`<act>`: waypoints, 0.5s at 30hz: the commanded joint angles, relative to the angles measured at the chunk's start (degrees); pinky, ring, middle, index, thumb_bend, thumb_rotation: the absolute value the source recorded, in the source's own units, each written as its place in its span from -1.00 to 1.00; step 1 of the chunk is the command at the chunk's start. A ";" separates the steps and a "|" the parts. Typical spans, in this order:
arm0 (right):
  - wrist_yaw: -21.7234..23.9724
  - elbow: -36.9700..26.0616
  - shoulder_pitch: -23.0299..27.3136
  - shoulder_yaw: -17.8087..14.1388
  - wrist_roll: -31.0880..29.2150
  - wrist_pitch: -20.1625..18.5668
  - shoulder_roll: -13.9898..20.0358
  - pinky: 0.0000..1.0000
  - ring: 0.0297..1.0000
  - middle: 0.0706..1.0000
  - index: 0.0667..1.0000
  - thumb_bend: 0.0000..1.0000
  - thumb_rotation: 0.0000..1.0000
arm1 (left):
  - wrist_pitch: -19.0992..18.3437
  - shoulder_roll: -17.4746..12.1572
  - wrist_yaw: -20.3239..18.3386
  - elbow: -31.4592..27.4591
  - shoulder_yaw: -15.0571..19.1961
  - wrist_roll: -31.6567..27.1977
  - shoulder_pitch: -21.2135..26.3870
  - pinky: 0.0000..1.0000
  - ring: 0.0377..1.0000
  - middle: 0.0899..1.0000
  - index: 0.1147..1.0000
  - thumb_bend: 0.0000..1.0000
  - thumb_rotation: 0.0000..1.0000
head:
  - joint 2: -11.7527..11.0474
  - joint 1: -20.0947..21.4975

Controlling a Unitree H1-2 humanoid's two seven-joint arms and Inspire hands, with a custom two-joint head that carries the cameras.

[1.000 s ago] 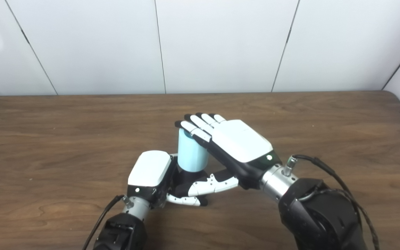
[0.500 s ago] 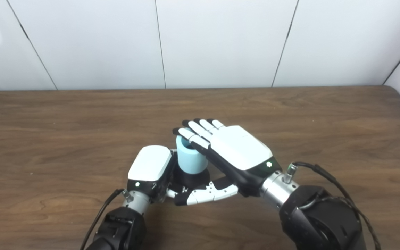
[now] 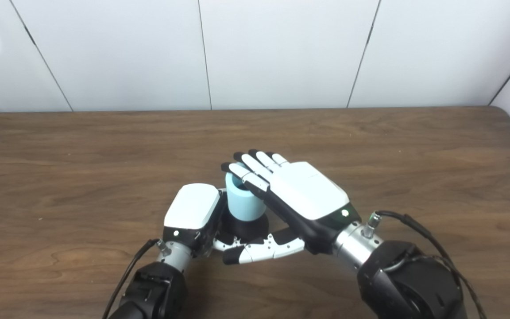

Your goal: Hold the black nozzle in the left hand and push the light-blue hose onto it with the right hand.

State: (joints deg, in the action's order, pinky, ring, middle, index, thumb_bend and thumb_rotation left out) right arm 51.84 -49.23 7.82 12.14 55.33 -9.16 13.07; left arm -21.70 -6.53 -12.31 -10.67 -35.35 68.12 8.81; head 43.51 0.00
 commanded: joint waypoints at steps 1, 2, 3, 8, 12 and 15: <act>2.15 1.16 -1.74 0.48 -0.03 0.21 1.22 1.00 1.00 0.99 0.83 0.34 0.98 | 0.01 -0.67 -7.70 2.56 -1.97 -1.81 -4.12 -0.39 -0.17 -0.08 -0.13 -0.05 -1.00 | 0.15 0.02; 2.02 1.37 -1.87 0.52 -0.04 0.15 1.19 1.00 1.00 0.99 0.83 0.34 0.98 | 0.02 -0.65 -7.75 2.44 -1.92 -1.96 -4.18 -0.38 -0.17 -0.08 -0.14 -0.05 -1.00 | 0.18 0.09; 1.81 1.63 -2.00 0.59 -0.06 0.16 1.16 1.00 1.00 0.99 0.83 0.33 0.97 | 0.04 -0.65 -7.80 2.34 -1.89 -2.10 -4.26 -0.38 -0.17 -0.07 -0.14 -0.05 -1.00 | 0.21 0.11; -0.66 3.43 -2.39 1.05 -0.43 0.77 1.05 1.00 1.00 0.97 0.82 0.32 0.97 | 0.21 -0.49 -7.71 2.17 -1.90 -1.99 -4.46 -0.36 -0.15 -0.06 -0.16 -0.05 -1.00 | 0.21 -0.08; -2.02 4.67 -2.30 1.68 -0.16 0.93 0.87 1.00 1.00 0.96 0.82 0.33 0.96 | 0.33 -0.51 -8.12 1.74 -2.13 -1.75 -4.60 -0.10 -0.17 -0.06 -0.18 -0.02 -1.00 | 0.33 0.17; -2.72 5.39 -2.14 2.10 0.01 0.89 0.85 1.00 1.00 0.96 0.83 0.34 0.97 | 0.54 -0.49 -8.26 1.51 -2.25 -1.71 -4.75 0.06 -0.18 -0.06 -0.19 0.00 -1.00 | 0.38 0.16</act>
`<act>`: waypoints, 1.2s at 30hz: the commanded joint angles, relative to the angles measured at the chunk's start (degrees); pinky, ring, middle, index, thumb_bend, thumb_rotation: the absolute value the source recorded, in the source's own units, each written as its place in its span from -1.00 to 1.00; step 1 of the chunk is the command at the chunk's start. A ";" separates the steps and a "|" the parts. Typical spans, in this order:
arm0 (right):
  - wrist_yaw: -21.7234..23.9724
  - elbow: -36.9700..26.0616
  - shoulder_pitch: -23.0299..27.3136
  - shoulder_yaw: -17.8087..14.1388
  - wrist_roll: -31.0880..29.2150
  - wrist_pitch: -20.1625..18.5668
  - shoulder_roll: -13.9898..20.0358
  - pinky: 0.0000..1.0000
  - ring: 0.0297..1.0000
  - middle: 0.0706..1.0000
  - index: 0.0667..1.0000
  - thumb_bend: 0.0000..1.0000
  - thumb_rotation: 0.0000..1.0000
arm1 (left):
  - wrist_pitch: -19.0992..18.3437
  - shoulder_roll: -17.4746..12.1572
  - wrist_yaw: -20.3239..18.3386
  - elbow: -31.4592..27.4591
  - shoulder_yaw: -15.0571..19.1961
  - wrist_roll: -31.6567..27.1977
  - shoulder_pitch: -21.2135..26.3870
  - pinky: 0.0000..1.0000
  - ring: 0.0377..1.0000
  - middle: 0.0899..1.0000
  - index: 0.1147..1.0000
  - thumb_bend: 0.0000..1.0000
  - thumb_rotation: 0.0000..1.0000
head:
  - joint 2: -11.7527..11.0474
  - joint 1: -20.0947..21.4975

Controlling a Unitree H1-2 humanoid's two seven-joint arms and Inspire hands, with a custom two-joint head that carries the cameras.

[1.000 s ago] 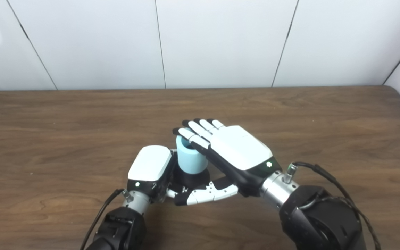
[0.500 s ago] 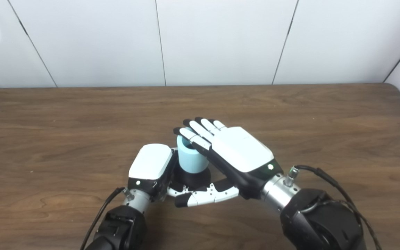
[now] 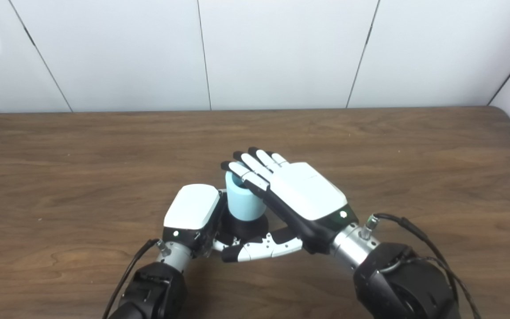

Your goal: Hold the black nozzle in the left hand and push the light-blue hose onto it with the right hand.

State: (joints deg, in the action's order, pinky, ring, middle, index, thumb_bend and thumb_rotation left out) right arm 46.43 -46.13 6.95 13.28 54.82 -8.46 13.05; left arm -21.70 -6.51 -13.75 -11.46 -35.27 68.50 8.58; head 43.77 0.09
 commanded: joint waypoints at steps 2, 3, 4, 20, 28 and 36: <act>2.24 2.72 -1.18 1.18 0.63 0.21 0.97 1.00 1.00 0.96 0.82 0.34 0.97 | 0.64 -0.43 -6.84 2.19 -2.43 -2.03 -4.60 0.09 -0.16 -0.05 -0.20 0.00 -1.00 | 0.15 -0.02; 2.10 2.91 -1.13 1.29 0.70 0.16 1.01 1.00 1.00 0.96 0.82 0.33 0.96 | 0.65 -0.41 -6.87 2.14 -2.51 -1.83 -4.64 0.10 -0.15 -0.04 -0.20 0.00 -1.00 | 0.22 -0.06; 1.99 3.12 -1.08 1.40 0.79 0.12 1.06 1.00 1.00 0.96 0.82 0.33 0.96 | 0.57 -0.39 -7.05 2.09 -2.62 -1.50 -4.65 0.10 -0.16 -0.04 -0.21 0.00 -1.00 | 0.29 -0.03; 0.32 4.61 -1.50 2.23 0.35 -0.03 1.97 1.00 1.00 0.94 0.79 0.33 0.88 | 1.09 -0.11 -6.09 2.14 -2.40 -1.51 -4.97 0.03 -0.21 -0.06 -0.19 0.00 -1.00 | 0.63 -0.09; 1.25 3.71 -1.84 2.60 0.75 -0.17 2.51 1.00 1.00 0.95 0.81 0.32 0.89 | 0.75 -0.16 -7.01 2.04 -2.50 -1.01 -4.66 0.05 -0.24 -0.11 -0.15 0.01 -1.00 | 0.87 -0.10; 1.80 3.77 -2.44 3.01 0.89 -0.73 2.86 1.00 1.00 0.96 0.81 0.33 0.90 | 0.37 0.02 -7.45 1.90 -2.35 -0.73 -4.51 0.11 -0.18 -0.07 -0.18 0.01 -1.00 | 0.96 -0.19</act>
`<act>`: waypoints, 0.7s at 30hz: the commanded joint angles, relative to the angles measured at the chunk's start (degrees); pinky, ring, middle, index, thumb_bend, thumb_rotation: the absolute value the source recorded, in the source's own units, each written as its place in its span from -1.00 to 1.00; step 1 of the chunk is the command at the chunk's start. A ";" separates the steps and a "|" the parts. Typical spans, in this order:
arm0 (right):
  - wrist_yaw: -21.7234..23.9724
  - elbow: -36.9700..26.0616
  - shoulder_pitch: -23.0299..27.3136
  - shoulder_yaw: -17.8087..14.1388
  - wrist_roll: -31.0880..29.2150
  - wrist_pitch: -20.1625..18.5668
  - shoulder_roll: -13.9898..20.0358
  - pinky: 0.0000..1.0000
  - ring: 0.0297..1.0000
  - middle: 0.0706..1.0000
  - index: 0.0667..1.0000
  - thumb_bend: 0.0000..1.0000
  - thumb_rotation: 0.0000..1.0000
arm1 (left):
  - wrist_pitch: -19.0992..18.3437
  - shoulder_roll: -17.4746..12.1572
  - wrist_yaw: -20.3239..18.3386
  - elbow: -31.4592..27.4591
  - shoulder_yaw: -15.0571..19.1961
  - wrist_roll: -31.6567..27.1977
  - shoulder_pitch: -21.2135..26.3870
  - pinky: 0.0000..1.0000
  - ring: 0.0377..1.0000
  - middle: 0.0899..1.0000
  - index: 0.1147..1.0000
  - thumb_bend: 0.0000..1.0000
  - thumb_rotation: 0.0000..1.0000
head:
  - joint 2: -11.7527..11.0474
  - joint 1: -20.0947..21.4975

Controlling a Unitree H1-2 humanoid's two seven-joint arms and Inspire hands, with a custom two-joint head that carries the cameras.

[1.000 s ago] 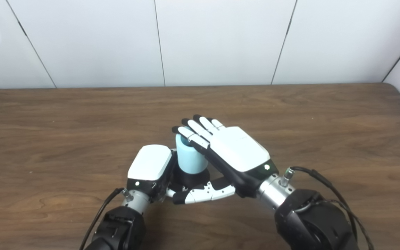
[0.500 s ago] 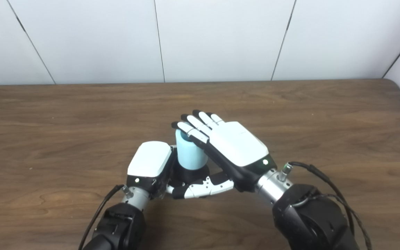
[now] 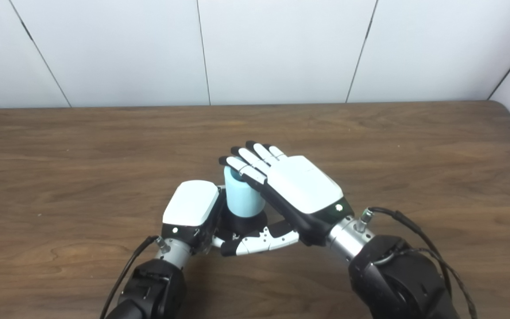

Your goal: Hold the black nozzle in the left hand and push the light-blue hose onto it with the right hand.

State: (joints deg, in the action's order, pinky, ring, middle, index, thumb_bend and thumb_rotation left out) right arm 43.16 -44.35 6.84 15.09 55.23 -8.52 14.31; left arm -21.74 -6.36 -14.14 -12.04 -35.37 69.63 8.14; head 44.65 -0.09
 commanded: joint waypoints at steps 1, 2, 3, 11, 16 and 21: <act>5.02 2.09 -2.45 1.21 0.42 -0.74 1.62 1.00 1.00 0.96 0.81 0.33 0.89 | 0.47 -0.14 -6.99 2.49 -2.20 -1.89 -4.03 0.11 -0.19 -0.08 -0.18 0.01 -1.00 | 0.06 0.03; 4.86 2.24 -2.62 1.23 0.36 -0.74 1.63 1.00 1.00 0.96 0.81 0.33 0.88 | 0.60 -0.15 -6.70 2.57 -2.14 -1.97 -4.01 0.11 -0.19 -0.08 -0.17 0.01 -1.00 | 0.06 0.03; 4.89 2.35 -2.77 1.28 0.41 -0.81 1.62 1.00 1.00 0.96 0.81 0.33 0.88 | 0.69 -0.15 -6.50 2.63 -2.11 -2.02 -4.00 0.08 -0.20 -0.09 -0.17 0.01 -1.00 | 0.10 0.07; 4.46 3.73 -3.53 1.93 1.08 -0.46 1.76 1.00 1.00 0.96 0.80 0.33 0.87 | 0.91 -0.21 -6.22 2.80 -1.92 -2.40 -3.89 -0.01 -0.23 -0.10 -0.17 0.01 -1.00 | 0.09 0.06; 3.89 4.44 -3.86 2.29 1.13 -0.47 1.85 1.00 1.00 0.95 0.80 0.34 0.84 | 0.56 -0.07 -6.69 2.63 -1.93 -2.15 -3.90 0.04 -0.18 -0.05 -0.19 0.00 -1.00 | 0.20 0.02; 3.47 4.91 -4.21 2.65 1.15 -0.42 2.16 1.00 1.00 0.94 0.80 0.33 0.82 | 0.39 0.03 -7.03 2.48 -1.83 -2.35 -3.95 0.04 -0.16 -0.05 -0.19 0.00 -1.00 | 0.25 0.04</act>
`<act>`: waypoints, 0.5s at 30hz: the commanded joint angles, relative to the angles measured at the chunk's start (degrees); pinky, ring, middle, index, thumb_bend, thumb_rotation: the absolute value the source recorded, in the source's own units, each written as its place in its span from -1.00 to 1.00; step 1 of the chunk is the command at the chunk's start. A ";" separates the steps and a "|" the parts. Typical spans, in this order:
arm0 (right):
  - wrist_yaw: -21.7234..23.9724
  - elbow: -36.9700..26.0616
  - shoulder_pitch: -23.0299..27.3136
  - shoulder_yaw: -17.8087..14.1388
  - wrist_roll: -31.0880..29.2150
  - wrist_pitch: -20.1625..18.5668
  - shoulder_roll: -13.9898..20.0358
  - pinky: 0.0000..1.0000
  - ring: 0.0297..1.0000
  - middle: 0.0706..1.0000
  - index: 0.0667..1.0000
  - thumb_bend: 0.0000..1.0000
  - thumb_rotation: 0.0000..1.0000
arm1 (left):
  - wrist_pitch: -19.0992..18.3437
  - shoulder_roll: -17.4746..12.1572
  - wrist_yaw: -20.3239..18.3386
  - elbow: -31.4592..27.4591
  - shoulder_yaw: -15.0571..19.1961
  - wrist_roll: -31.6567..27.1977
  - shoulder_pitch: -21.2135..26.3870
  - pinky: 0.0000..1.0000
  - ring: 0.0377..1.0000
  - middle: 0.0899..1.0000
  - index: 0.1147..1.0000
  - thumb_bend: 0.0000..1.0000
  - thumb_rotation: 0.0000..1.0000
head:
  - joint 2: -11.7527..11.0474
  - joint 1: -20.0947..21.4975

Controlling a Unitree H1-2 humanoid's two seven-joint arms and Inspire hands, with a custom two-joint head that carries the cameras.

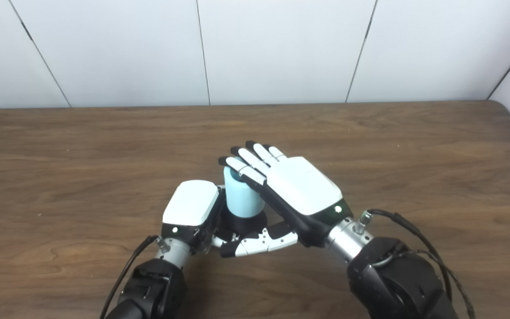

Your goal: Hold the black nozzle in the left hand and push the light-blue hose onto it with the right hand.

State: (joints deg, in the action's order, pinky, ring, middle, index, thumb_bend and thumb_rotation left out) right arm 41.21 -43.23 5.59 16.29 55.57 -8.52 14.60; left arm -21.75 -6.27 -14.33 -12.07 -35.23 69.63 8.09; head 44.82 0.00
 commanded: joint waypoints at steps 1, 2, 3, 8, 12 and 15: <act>5.25 3.93 -3.04 1.58 0.82 -0.40 1.97 1.00 1.00 0.94 0.80 0.32 0.82 | 0.37 -0.04 -6.95 2.46 -1.91 -2.47 -3.92 0.08 -0.15 -0.03 -0.20 0.00 -1.00 | 0.05 -0.03; 5.12 4.01 -3.08 1.67 0.83 -0.40 2.04 1.00 1.00 0.94 0.79 0.32 0.81 | 0.36 -0.03 -7.02 2.43 -1.87 -2.50 -3.94 0.09 -0.13 -0.03 -0.21 0.00 -1.00 | 0.05 -0.03; 4.97 4.11 -3.20 1.77 0.84 -0.37 2.12 1.00 1.00 0.94 0.79 0.32 0.81 | 0.22 0.03 -7.23 2.39 -1.81 -2.51 -3.98 0.11 -0.13 -0.03 -0.21 0.00 -1.00 | 0.05 -0.03; 5.11 3.96 -3.31 2.04 1.00 -0.67 2.17 1.00 1.00 0.94 0.79 0.32 0.80 | 0.22 0.08 -7.40 2.32 -1.76 -2.31 -4.07 0.11 -0.13 -0.03 -0.20 0.00 -1.00 | 0.11 -0.05; 5.38 2.27 -2.13 1.27 0.43 -1.49 1.70 1.00 1.00 0.97 0.83 0.33 0.86 | 0.72 -0.13 -6.68 2.45 -1.97 -1.90 -4.09 0.11 -0.13 -0.03 -0.21 0.00 -1.00 | 0.04 -0.03; 5.20 -0.46 0.25 -0.26 -1.11 -2.37 1.11 1.00 1.00 1.00 0.88 0.31 0.92 | 1.06 -0.37 -6.69 2.69 -2.26 -1.55 -3.95 0.03 -0.20 -0.07 -0.18 0.00 -1.00 | -0.11 0.23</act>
State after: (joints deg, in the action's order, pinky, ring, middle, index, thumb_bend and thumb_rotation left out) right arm 42.17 -44.24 6.02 16.01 55.19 -9.37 14.83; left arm -21.71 -6.22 -14.89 -12.21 -35.16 69.84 8.10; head 44.65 0.18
